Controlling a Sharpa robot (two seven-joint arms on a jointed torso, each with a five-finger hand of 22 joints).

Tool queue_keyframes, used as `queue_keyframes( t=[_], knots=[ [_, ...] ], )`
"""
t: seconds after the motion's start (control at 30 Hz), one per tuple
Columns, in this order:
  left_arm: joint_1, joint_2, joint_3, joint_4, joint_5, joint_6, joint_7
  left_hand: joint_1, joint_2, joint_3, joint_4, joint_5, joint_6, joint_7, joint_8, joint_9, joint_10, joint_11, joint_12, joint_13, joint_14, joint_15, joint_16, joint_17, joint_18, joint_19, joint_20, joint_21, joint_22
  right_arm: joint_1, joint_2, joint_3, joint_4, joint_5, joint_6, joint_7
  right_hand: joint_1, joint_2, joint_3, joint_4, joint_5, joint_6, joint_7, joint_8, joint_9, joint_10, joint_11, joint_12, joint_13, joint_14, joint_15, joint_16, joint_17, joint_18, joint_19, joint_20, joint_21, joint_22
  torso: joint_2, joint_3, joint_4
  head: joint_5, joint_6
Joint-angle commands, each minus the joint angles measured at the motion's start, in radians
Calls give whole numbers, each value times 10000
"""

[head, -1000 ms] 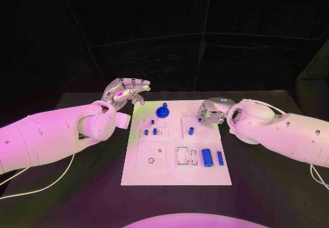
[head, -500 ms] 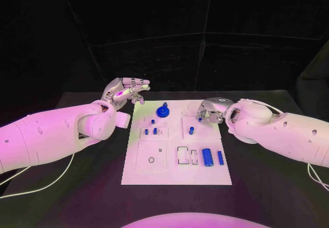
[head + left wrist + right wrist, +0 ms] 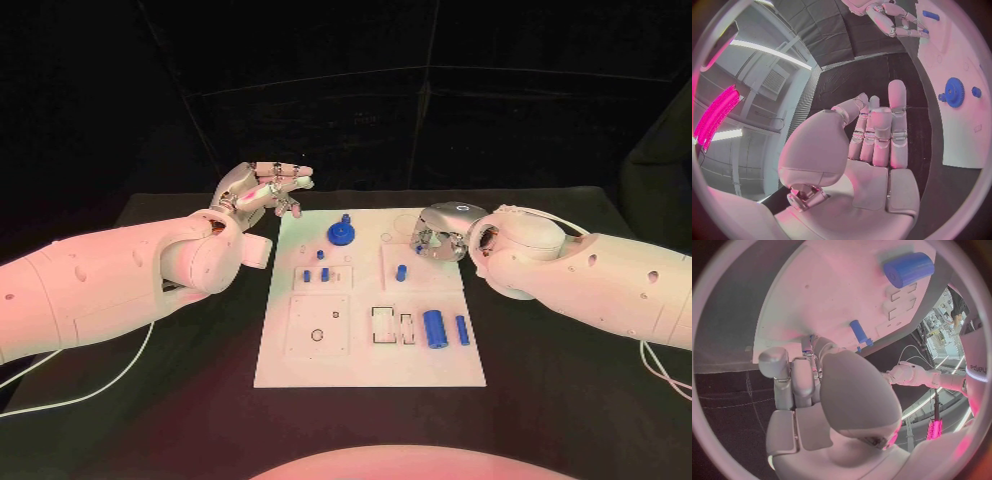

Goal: Assemble the parts on the task board

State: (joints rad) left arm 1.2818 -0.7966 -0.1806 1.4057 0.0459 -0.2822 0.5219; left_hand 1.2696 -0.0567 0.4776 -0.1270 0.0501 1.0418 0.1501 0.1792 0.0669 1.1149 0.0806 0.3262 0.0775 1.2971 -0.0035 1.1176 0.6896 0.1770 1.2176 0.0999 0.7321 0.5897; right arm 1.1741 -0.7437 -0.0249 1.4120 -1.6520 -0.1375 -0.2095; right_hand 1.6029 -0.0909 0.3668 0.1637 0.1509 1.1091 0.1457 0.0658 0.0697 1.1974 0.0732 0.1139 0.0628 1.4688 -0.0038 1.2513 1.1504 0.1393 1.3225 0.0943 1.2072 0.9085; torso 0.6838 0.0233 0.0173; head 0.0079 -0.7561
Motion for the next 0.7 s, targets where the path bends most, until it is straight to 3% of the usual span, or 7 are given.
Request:
queue_keyframes(
  t=[0.03, 0.27, 0.7],
  knots=[
    [16, -15, 8, 19, 52, 108, 7, 31, -9, -5, -56, 48, -28, 75, -55, -8, -50, 17, 38, -12, -83, 23, -47, -9, 56, -77, -13, -72, -11, -70, -11, -50, 52, -219, 228, -361, -397, -47, 512, -132, -37, 93, 4, 37, 7, 94, 7, -70, 23, 315, -80, 56, -49, -189, 58, -22, 65, 70, -8, 1, 3, -6, -9],
    [17, -33, 8, 20, 52, 116, -24, 33, -20, -7, -68, 50, -57, 85, -71, -12, -84, 28, 33, -19, -99, 31, -57, -39, 55, -80, -7, -87, -18, -80, -111, -48, 126, -239, -217, -441, -944, -213, 1112, -375, -48, 125, 5, 29, 10, 139, 14, -103, 26, 304, -88, 85, -118, -196, 67, -27, 116, 127, -14, -6, 7, -11, 2],
    [18, -72, 8, -38, 52, 92, -19, -15, -42, -40, -52, 48, -95, 106, -91, -13, -127, 50, 36, -26, -118, 51, -58, -69, 52, -86, 9, -114, -34, -83, -376, -41, 454, -162, -1458, -196, -1344, -343, 1392, -529, -129, 114, 12, 23, 9, 138, 24, -127, 28, 304, -79, 128, -142, -210, 90, -22, 174, 211, -14, -5, 15, 55, 21]
  ],
)
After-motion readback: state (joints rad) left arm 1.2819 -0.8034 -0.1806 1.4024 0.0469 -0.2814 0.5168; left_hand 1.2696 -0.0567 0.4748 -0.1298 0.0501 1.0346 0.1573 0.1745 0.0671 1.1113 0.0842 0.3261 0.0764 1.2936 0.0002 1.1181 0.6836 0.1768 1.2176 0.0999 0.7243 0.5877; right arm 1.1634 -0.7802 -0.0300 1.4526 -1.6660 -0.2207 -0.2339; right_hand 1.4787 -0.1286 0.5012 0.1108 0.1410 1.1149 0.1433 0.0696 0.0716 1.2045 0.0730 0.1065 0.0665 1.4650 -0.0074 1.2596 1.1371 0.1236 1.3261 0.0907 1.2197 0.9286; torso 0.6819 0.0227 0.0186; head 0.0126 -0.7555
